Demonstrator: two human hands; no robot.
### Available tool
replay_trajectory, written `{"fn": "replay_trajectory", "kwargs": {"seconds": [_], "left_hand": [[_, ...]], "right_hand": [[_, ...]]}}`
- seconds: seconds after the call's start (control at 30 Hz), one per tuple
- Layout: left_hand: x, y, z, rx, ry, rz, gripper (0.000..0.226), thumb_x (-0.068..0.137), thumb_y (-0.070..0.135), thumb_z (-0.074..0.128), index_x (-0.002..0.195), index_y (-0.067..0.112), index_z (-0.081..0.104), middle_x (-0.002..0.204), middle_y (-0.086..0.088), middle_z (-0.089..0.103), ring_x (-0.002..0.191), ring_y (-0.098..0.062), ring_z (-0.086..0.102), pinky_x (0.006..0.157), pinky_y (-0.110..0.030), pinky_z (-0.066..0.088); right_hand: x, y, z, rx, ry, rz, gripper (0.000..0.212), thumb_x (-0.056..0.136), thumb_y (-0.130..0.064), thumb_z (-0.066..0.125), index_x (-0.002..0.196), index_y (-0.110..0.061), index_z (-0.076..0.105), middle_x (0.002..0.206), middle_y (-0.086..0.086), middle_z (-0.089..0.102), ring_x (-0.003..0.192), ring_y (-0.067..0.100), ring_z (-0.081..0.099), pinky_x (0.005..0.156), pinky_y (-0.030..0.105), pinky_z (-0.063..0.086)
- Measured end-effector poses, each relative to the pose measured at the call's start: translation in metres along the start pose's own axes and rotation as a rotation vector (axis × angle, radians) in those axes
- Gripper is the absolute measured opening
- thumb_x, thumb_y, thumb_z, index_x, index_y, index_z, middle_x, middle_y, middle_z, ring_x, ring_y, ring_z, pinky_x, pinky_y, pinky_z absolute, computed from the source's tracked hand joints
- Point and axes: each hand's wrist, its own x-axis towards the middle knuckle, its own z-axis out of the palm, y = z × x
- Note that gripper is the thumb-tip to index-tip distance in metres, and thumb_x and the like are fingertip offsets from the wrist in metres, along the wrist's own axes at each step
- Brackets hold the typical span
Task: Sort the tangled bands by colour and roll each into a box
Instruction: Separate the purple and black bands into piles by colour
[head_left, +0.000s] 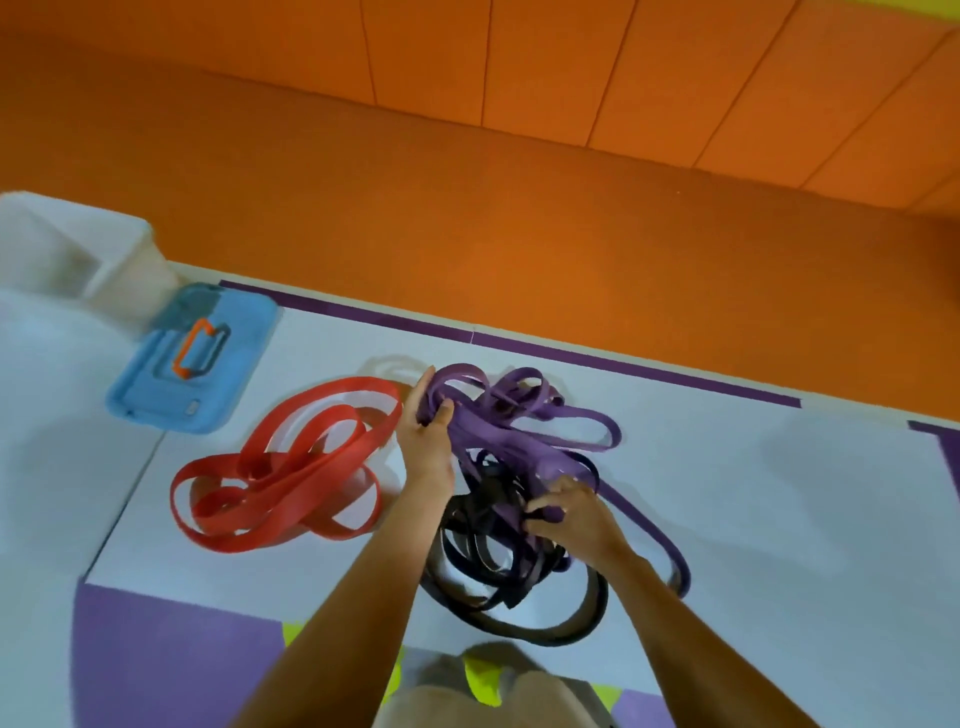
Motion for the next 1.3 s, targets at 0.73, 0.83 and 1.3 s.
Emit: {"fn": "replay_trajectory", "kwargs": {"seconds": [0.73, 0.83, 1.3], "left_hand": [[0.007, 0.011, -0.001, -0.066, -0.003, -0.077, 0.062, 0.093, -0.019, 0.063, 0.138, 0.024, 0.062, 0.146, -0.008, 0.062, 0.134, -0.029, 0.061, 0.113, -0.046, 0.051], [0.008, 0.011, 0.000, -0.010, -0.015, -0.105, 0.063, 0.090, -0.011, 0.073, 0.145, 0.017, 0.062, 0.143, -0.006, 0.065, 0.132, -0.028, 0.062, 0.113, -0.045, 0.051], [0.006, 0.009, 0.017, 0.094, 0.134, -0.223, 0.039, 0.087, 0.000, 0.081, 0.125, 0.005, 0.072, 0.124, -0.018, 0.073, 0.112, -0.038, 0.071, 0.100, -0.051, 0.059]], "right_hand": [[-0.057, 0.023, -0.030, -0.125, 0.439, 0.485, 0.008, 0.093, -0.019, 0.075, 0.101, -0.019, 0.075, 0.137, -0.001, 0.050, 0.130, 0.023, 0.050, 0.094, 0.039, 0.058], [-0.053, 0.013, -0.023, -0.200, 0.387, 0.461, 0.015, 0.096, -0.024, 0.071, 0.110, -0.018, 0.074, 0.122, 0.003, 0.058, 0.118, 0.026, 0.056, 0.098, 0.043, 0.054], [0.021, -0.051, 0.037, -0.200, 0.168, 0.272, 0.070, 0.104, -0.013, 0.058, 0.165, -0.023, 0.024, 0.172, 0.012, 0.020, 0.157, 0.041, 0.026, 0.120, 0.064, 0.036]]}}
